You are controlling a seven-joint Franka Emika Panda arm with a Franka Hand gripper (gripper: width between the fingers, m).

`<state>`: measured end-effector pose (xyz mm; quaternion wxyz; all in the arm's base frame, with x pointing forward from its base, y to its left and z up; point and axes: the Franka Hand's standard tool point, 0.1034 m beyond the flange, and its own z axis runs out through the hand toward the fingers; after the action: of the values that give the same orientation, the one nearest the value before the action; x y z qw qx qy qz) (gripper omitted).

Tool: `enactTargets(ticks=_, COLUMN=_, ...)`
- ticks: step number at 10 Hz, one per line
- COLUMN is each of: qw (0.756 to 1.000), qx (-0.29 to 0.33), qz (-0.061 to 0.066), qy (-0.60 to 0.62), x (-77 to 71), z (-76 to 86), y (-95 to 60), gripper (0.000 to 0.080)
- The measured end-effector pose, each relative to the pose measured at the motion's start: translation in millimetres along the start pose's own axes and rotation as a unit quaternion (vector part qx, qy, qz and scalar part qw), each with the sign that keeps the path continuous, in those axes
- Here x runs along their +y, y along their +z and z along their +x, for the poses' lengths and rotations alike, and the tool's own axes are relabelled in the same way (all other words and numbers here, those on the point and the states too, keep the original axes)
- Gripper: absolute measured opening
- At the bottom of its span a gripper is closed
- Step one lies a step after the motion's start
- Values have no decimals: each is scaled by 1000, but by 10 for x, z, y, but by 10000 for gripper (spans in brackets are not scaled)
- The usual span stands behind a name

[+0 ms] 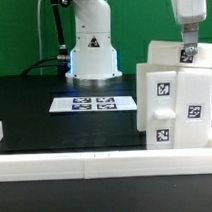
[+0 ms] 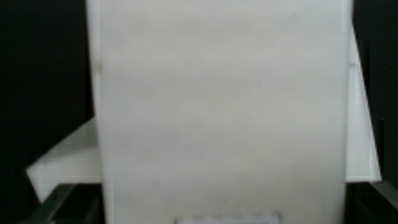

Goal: Assemble cabinet

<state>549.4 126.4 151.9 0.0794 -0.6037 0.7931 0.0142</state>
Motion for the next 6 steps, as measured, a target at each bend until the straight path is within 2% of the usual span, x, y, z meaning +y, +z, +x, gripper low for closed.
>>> enactTargets(ticks=1, qw=1000, qx=-1, qz=0, qy=-15, x=1, z=-2, y=0, gripper=727)
enactTargets(ticks=2, qw=1000, qx=-6, qz=0, qy=-24, x=-5, z=-10, y=-11, gripper=777)
enactTargets(ticks=6, qw=998, qx=-37, qz=14, qy=-45, x=-79, z=-101, y=-234, gripper=798)
